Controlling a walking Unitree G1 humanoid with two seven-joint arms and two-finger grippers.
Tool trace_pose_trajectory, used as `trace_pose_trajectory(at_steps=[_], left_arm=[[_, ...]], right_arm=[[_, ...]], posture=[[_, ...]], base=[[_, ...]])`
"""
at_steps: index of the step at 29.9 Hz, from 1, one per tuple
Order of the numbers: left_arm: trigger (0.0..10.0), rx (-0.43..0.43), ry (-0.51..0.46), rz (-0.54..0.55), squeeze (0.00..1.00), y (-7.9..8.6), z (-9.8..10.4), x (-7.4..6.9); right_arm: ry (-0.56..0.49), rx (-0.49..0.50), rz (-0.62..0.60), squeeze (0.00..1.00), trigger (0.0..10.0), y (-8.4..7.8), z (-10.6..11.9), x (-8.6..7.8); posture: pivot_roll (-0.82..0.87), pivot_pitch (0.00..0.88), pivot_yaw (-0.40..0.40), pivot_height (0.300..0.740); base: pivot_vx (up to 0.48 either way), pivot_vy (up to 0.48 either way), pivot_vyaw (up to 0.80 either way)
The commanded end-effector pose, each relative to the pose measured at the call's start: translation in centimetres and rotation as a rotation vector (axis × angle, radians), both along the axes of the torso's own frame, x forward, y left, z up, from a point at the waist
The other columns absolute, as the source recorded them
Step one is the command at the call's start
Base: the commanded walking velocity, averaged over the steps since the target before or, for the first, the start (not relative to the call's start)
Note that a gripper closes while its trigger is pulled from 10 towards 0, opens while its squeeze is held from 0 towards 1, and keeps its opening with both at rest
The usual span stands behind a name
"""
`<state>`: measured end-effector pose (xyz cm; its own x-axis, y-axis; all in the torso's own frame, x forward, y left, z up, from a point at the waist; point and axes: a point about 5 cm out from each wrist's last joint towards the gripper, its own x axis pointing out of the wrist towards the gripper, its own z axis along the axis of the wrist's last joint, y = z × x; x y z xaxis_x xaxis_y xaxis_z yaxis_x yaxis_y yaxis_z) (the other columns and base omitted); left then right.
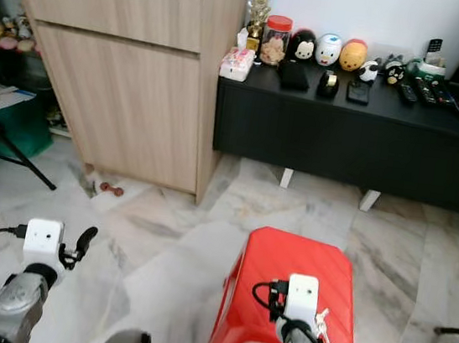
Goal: Hang keys on a hook
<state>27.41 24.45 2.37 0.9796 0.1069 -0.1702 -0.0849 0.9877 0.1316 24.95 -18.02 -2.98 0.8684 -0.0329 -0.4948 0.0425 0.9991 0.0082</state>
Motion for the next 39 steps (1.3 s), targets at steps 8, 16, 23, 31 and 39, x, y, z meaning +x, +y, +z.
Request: trace_pose_trajectory(at_steps=[8,16,23,31,39], left_arm=[[10.0,0.006,-0.005,0.0,0.0,0.0,0.1,0.0],[10.0,0.008,0.0,-0.001,0.0,0.1,0.0,-0.1],[10.0,0.009,0.0,-0.004,0.0,0.0,0.0,-0.2],[10.0,0.009,-0.018,-0.022,0.0,-0.5,0.1,-0.2],[10.0,0.012,-0.074,-0.037,0.0,-0.9,1.0,0.0]], right_arm=[[0.065,-0.019,0.044,0.0,10.0,0.3,-0.8,-0.6],[0.133,-0.03,0.068,0.0,10.0,0.6,-1.6,-1.2],[0.17,-0.027,0.059,0.0,10.0,0.6,-1.8,-1.2],[0.163,-0.003,0.029,0.0,10.0,0.7,-1.3,-0.1],[0.154,0.014,0.029,0.0,10.0,0.9,-0.8,0.6]], posture=[[0.15,0.006,-0.017,0.622],[0.15,0.016,-0.012,0.622],[0.15,0.03,-0.007,0.622],[0.16,0.072,-0.008,0.622],[0.18,0.107,-0.017,0.622]], base=[[0.034,0.0,0.0],[0.0,0.0,0.0],[0.0,0.0,0.0],[0.0,0.0,0.0],[0.0,0.0,0.0]])
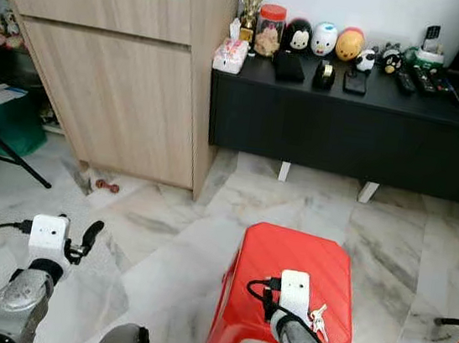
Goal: Hang keys on a hook
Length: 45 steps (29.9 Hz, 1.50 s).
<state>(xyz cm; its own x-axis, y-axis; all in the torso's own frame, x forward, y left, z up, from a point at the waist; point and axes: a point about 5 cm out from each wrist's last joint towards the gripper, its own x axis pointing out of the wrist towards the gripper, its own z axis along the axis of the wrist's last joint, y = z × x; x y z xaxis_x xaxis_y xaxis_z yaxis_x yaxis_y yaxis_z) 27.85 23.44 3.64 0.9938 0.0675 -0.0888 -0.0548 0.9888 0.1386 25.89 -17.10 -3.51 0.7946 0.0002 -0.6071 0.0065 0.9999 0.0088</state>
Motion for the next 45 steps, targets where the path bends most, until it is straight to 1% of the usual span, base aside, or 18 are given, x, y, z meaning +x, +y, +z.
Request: trace_pose_trajectory(at_steps=[1,8,16,17,18,19,20,21,22,23,24,26,27,28,38,45], left_arm=[[10.0,-0.001,0.004,0.004,0.0,0.1,-0.3,-0.5],[10.0,0.006,-0.006,-0.005,0.0,0.1,-0.1,-0.9],[10.0,0.013,-0.016,-0.008,0.0,0.1,0.2,-1.3],[10.0,0.013,-0.017,-0.007,0.0,0.1,0.2,-1.3],[10.0,0.014,-0.019,-0.006,0.0,0.1,0.3,-1.4],[10.0,0.015,-0.02,-0.005,0.0,0.2,0.3,-1.5],[10.0,0.015,-0.018,-0.003,0.0,0.2,0.3,-1.7],[10.0,0.015,-0.017,-0.002,0.0,0.2,0.3,-1.7],[10.0,0.015,-0.016,-0.001,0.0,0.2,0.2,-1.8],[10.0,0.015,-0.015,-0.001,0.0,0.2,0.2,-1.8],[10.0,0.015,-0.014,0.0,0.0,0.2,0.2,-1.9],[10.0,0.015,-0.013,0.001,0.0,0.2,0.2,-1.9],[10.0,0.015,-0.011,0.002,0.0,0.2,0.2,-1.9],[10.0,0.014,-0.009,0.003,0.0,0.2,0.2,-2.0],[10.0,0.018,-0.001,0.007,0.0,0.4,0.4,-1.7],[10.0,0.022,0.0,0.011,0.0,0.6,0.6,-1.2]], right_arm=[[0.023,0.009,-0.009,0.0,10.0,0.0,-0.3,-0.3],[0.046,0.039,-0.059,0.0,10.0,-0.4,-0.6,-0.5],[0.062,0.036,-0.046,0.0,10.0,-0.2,-0.7,-0.6],[0.064,0.033,-0.049,0.0,8.7,-0.3,-0.7,-0.6],[0.063,0.031,-0.054,0.0,4.9,-0.4,-0.7,-0.6],[0.062,0.03,-0.057,0.0,4.9,-0.4,-0.7,-0.6],[0.054,0.029,-0.059,0.0,2.7,-0.4,-0.5,-0.4],[0.052,0.03,-0.06,0.0,2.5,-0.4,-0.5,-0.4],[0.051,0.029,-0.061,0.0,2.9,-0.5,-0.5,-0.3],[0.049,0.029,-0.061,0.0,2.7,-0.5,-0.4,-0.3],[0.047,0.029,-0.061,0.0,1.7,-0.5,-0.3,-0.2],[0.043,0.028,-0.06,0.0,1.6,-0.5,-0.3,0.0],[0.038,0.03,-0.059,0.0,1.3,-0.4,-0.2,0.1],[0.034,0.032,-0.058,0.0,0.0,-0.4,-0.1,0.1],[0.025,0.034,-0.057,0.0,0.0,-0.2,0.1,0.4],[-0.009,0.041,-0.052,0.0,0.0,0.2,0.6,1.0]], posture=[[0.18,0.108,-0.017,0.622],[0.18,0.121,-0.01,0.622],[0.2,0.141,-0.012,0.622],[0.2,0.144,-0.012,0.622],[0.2,0.15,-0.014,0.622],[0.2,0.154,-0.014,0.622],[0.2,0.157,-0.015,0.622],[0.2,0.161,-0.016,0.622],[0.2,0.161,-0.016,0.622],[0.2,0.163,-0.017,0.622],[0.2,0.164,-0.018,0.622],[0.2,0.167,-0.019,0.622],[0.2,0.167,-0.02,0.622],[0.2,0.167,-0.02,0.622],[0.21,0.157,-0.018,0.622],[0.21,0.131,-0.013,0.622]], base=[[0.0,0.0,0.0],[0.0,0.0,0.0],[0.0,0.0,0.0],[0.0,0.0,0.0],[0.0,0.0,0.0],[0.0,0.0,0.0],[0.0,0.0,0.0],[0.0,0.0,0.0],[0.0,0.0,0.0],[0.0,0.0,0.0],[0.0,0.0,0.0],[0.0,0.0,0.0],[0.0,0.0,0.0],[0.0,0.0,0.0],[0.0,0.0,0.0],[0.0,0.0,0.0]])
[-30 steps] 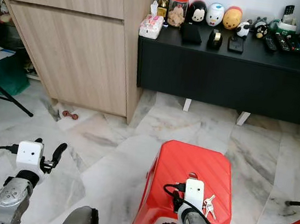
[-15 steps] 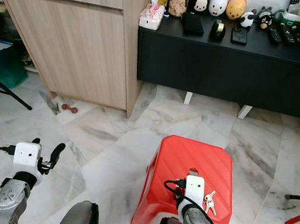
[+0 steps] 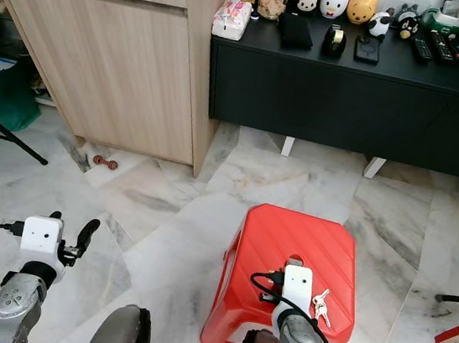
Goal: Hang keys on a hook
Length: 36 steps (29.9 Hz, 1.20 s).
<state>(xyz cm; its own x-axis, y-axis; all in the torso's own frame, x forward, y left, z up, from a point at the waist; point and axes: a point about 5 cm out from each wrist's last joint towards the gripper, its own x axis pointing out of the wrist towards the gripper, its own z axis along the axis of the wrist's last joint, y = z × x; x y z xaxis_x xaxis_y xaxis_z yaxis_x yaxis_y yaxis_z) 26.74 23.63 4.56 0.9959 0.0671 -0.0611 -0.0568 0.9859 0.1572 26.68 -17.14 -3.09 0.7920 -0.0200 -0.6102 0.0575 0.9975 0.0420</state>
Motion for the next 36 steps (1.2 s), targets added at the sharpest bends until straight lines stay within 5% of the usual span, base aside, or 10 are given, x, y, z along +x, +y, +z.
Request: trace_pose_trajectory(at_steps=[1,23,29,30,33,34,35,36], left_arm=[[10.0,0.002,0.026,0.013,0.0,0.4,-0.3,0.0],[10.0,-0.007,0.034,0.027,0.0,0.2,-0.2,1.4],[10.0,-0.01,0.044,0.028,0.0,0.0,-0.5,1.3],[10.0,-0.01,0.046,0.027,0.0,0.0,-0.5,1.3],[10.0,-0.011,0.048,0.027,0.0,0.0,-0.6,1.2],[10.0,-0.011,0.049,0.027,0.0,0.0,-0.7,1.2],[10.0,-0.011,0.049,0.027,0.0,0.0,-0.7,1.2],[10.0,-0.011,0.051,0.028,0.0,0.0,-0.7,1.1]], right_arm=[[-0.017,0.007,0.0,0.0,0.0,0.2,0.2,0.3],[-0.26,-0.023,0.014,0.0,0.0,-0.3,3.4,2.7],[-0.22,-0.023,0.023,0.0,0.0,-0.3,2.8,2.2],[-0.196,-0.041,0.039,0.0,10.0,-0.3,2.4,2.0],[-0.125,-0.104,0.128,0.0,10.0,0.0,1.6,1.3],[-0.123,-0.114,0.157,0.48,10.0,0.1,1.5,1.2],[-0.123,-0.114,0.157,0.48,10.0,0.1,1.5,1.2],[-0.117,-0.133,0.205,0.95,10.0,0.3,1.5,1.2]], posture=[[0.21,0.131,-0.013,0.622],[0.18,0.065,-0.021,0.622],[0.18,0.064,-0.024,0.622],[0.18,0.065,-0.026,0.622],[0.18,0.072,-0.029,0.622],[0.18,0.072,-0.029,0.622],[0.18,0.072,-0.029,0.622],[0.18,0.075,-0.031,0.622]], base=[[0.0,0.0,0.0],[0.0,0.0,0.0],[0.0,0.0,0.0],[0.0,0.0,0.0],[0.0,0.0,0.0],[0.0,0.0,0.0],[0.0,0.0,0.0],[0.0,0.0,0.0]])
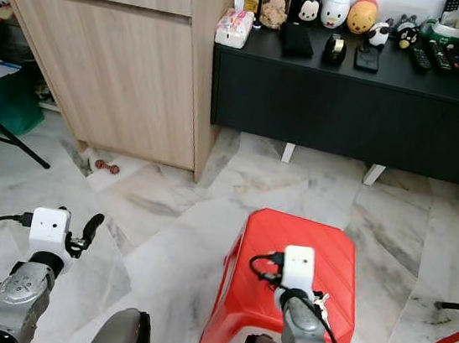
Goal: Hang keys on a hook
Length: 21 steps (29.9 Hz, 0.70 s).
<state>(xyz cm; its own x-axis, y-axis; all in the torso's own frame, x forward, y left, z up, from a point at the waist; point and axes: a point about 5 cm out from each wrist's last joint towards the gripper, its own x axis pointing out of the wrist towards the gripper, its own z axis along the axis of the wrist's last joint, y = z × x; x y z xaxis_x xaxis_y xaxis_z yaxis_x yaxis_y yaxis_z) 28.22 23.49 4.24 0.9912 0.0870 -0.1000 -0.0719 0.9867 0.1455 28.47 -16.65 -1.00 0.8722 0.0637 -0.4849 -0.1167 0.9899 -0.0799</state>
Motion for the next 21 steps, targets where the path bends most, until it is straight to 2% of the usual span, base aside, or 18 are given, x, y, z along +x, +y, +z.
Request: trace_pose_trajectory(at_steps=[1,4,6,7,8,10,17,18,20,21], left_arm=[[10.0,0.003,0.017,0.007,0.0,0.2,-0.5,-0.5],[10.0,0.003,0.02,0.008,0.0,0.2,-0.7,-0.6],[10.0,0.003,0.02,0.008,0.0,0.2,-0.7,-0.6],[10.0,0.002,0.022,0.009,0.0,0.3,-0.7,-0.7],[10.0,0.002,0.022,0.009,0.0,0.3,-0.7,-0.7],[10.0,0.003,0.026,0.007,0.0,0.3,-0.8,-0.7],[10.0,0.003,0.034,-0.003,0.0,0.2,-0.9,-0.8],[10.0,0.003,0.034,-0.004,0.0,0.2,-0.9,-0.8],[10.0,0.004,0.034,-0.005,0.0,0.2,-0.9,-0.8],[10.0,0.004,0.034,-0.005,0.0,0.2,-0.9,-0.8]], right_arm=[[0.037,-0.07,0.102,1.0,10.0,0.0,-0.5,-0.5],[0.04,-0.128,0.153,1.0,10.0,-0.2,-0.4,-0.4],[0.04,-0.128,0.153,1.0,10.0,-0.2,-0.4,-0.4],[0.041,-0.173,0.186,1.0,10.0,-0.4,-0.2,-0.2],[0.041,-0.173,0.186,1.0,10.0,-0.4,-0.2,-0.2],[0.04,-0.311,0.297,1.0,10.0,-1.0,0.0,-0.1],[0.073,-0.429,0.4,1.0,10.0,-1.7,-0.2,-0.5],[0.085,-0.439,0.41,0.83,10.0,-1.8,-0.4,-0.7],[0.093,-0.446,0.416,0.83,10.0,-1.8,-0.5,-0.8],[0.099,-0.467,0.43,0.0,10.0,-1.9,-0.7,-0.9]], posture=[[0.18,0.078,-0.033,0.622],[0.18,0.08,-0.036,0.622],[0.18,0.08,-0.036,0.622],[0.18,0.081,-0.036,0.622],[0.18,0.081,-0.036,0.622],[0.18,0.082,-0.033,0.622],[0.18,0.08,-0.026,0.622],[0.17,0.08,-0.025,0.622],[0.17,0.08,-0.025,0.622],[0.17,0.083,-0.025,0.622]], base=[[0.0,0.0,0.0],[0.0,0.0,0.0],[0.0,0.0,0.0],[0.0,0.0,0.0],[0.0,0.0,0.0],[0.0,0.0,0.0],[0.0,0.0,0.0],[0.0,0.0,0.0],[0.0,0.0,0.0],[0.0,0.0,0.0]])
